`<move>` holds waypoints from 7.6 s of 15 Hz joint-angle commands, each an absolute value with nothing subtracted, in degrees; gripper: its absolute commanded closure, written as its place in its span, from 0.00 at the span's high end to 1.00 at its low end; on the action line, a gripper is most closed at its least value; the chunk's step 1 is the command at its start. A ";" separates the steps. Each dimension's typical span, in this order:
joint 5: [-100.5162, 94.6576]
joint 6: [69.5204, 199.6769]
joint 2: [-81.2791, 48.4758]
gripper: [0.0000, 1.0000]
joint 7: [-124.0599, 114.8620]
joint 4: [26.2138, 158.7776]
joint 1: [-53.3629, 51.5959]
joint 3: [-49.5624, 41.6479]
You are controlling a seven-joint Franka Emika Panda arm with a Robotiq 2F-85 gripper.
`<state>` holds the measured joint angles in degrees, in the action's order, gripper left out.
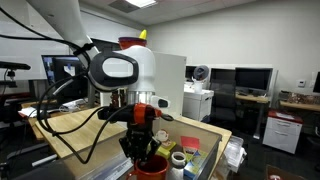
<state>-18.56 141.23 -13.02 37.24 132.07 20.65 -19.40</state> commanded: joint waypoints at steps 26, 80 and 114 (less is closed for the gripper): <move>-35.72 154.72 8.17 0.02 27.38 146.06 18.89 -19.03; -57.39 132.83 -3.84 0.02 16.01 135.91 4.71 -4.72; -45.71 132.94 -7.98 0.02 43.66 133.71 4.80 -3.90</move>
